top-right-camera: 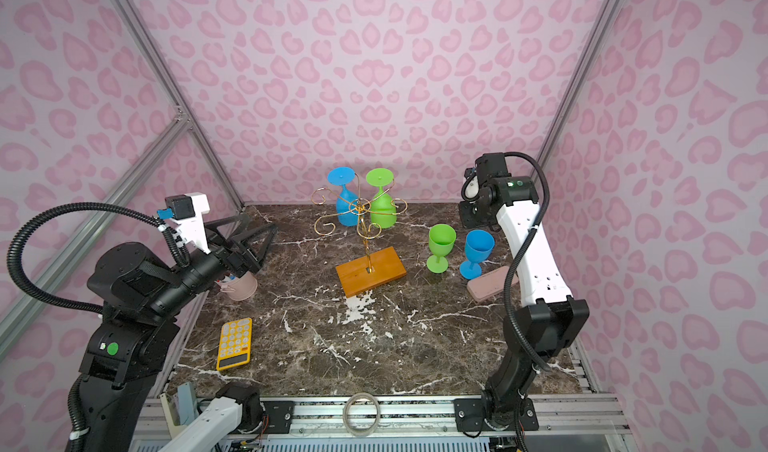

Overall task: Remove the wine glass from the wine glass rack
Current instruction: 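Open the right gripper off the blue glass and lift it away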

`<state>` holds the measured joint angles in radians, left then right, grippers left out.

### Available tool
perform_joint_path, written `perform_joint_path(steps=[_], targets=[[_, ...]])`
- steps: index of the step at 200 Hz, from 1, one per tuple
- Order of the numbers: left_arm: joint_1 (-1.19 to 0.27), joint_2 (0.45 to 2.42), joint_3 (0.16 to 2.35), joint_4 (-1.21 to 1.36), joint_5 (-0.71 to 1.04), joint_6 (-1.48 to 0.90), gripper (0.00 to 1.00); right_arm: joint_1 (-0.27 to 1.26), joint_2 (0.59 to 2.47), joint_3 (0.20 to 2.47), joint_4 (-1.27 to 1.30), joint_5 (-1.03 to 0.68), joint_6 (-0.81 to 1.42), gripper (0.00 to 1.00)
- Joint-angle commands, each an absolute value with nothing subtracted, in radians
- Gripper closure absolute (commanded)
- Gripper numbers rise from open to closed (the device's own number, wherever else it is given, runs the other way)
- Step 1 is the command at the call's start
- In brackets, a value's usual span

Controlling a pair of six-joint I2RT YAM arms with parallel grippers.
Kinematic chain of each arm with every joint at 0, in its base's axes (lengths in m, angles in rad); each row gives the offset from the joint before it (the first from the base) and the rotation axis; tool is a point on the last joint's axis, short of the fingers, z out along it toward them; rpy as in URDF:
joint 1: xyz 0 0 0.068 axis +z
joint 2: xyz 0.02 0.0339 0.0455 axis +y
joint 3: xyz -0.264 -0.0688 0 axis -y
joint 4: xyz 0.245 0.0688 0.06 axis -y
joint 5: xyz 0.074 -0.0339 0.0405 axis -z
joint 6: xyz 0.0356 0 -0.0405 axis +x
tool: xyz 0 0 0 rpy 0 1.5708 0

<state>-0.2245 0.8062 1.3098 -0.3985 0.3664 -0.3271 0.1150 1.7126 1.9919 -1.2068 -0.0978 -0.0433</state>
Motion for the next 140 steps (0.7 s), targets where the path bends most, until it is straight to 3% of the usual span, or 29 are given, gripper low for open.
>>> perform_joint_path(steps=[1, 73, 101, 140], targets=[[-0.224, 0.825, 1.331, -0.407, 0.336, -0.339, 0.04, 0.14, 1.63, 1.921, -1.095, -0.104, -0.008, 0.59], [-0.199, 0.958, 1.417, -0.44, 0.342, -0.432, 0.03, 0.231, 1.265, 1.548, -0.572, -0.25, 0.143, 0.44], [-0.172, 1.023, 1.453, -0.443, 0.395, -0.485, 0.01, 0.236, 1.218, 1.494, -0.445, -0.294, 0.205, 0.32], [-0.138, 1.125, 1.486, -0.421, 0.528, -0.568, 0.01, 0.237, 1.263, 1.467, -0.331, -0.367, 0.275, 0.31]])
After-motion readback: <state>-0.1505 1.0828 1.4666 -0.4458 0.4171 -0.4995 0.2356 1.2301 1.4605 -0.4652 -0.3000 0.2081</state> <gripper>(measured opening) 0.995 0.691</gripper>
